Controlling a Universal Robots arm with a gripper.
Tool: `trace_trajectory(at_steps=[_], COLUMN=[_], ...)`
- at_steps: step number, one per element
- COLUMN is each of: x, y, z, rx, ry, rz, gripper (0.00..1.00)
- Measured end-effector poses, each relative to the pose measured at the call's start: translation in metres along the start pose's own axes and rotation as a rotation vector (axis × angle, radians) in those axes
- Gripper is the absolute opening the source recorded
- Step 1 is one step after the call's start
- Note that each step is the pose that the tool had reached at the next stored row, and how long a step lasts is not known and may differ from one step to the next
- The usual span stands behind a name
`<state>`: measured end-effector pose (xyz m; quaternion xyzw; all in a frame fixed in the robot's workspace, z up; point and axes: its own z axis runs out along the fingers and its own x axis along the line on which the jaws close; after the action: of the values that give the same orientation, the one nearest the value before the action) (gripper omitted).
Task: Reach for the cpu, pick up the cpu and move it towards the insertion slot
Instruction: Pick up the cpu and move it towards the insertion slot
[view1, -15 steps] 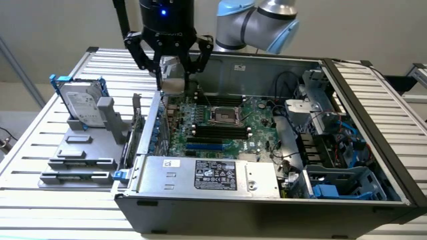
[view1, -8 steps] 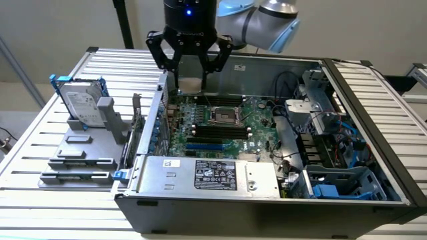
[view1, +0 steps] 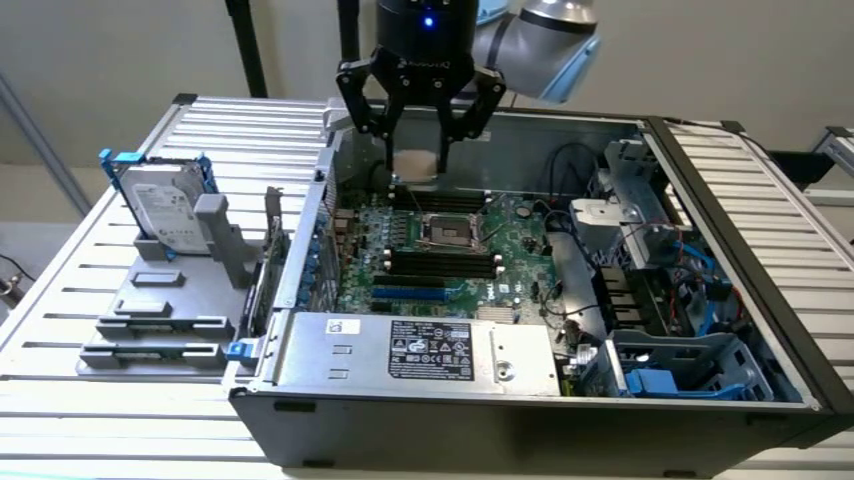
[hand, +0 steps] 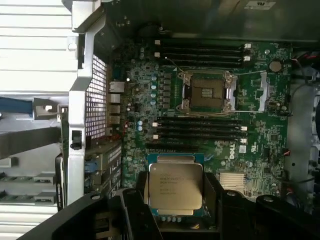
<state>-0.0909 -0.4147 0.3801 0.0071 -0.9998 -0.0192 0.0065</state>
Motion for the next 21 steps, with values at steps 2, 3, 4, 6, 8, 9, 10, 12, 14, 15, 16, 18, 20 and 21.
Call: trace_trajectory(at_steps=[2,3,4,6,8,9,10,12,14,15,16,18,20,21], x=[-0.007,-0.01,-0.013,-0.018,-0.023,-0.025,-0.027,-0.031,-0.034,-0.035,-0.037,-0.039,-0.042,-0.043], y=[0.0044,0.0067,0.0091,0.0143,0.0198,0.0227,0.026,0.0327,0.0396,0.0431,0.0466,0.0538,0.0605,0.0637], z=[0.0005,0.0008,0.0011,0.0019,0.0027,0.0033,0.004,0.0057,0.0076,0.0086,0.0097,0.0121,0.0148,0.0162], rx=[0.0001,0.0,0.0,0.0001,0.0002,0.0003,0.0004,0.0007,0.0009,0.0009,0.001,0.0009,0.0008,0.0009], ry=[0.0001,0.0,0.0,0.0,0.0,0.0001,0.0002,0.0004,0.001,0.0013,0.0017,0.0027,0.0042,0.0054], rz=[0.0,0.0,0.0,0.0,0.0,0.0,0.0,0.0,0.0,0.0,0.0,0.0,0.0,0.0], gripper=[0.54,0.54,0.54,0.54,0.54,0.54,0.54,0.54,0.54,0.54,0.54,0.54,0.54,0.54])
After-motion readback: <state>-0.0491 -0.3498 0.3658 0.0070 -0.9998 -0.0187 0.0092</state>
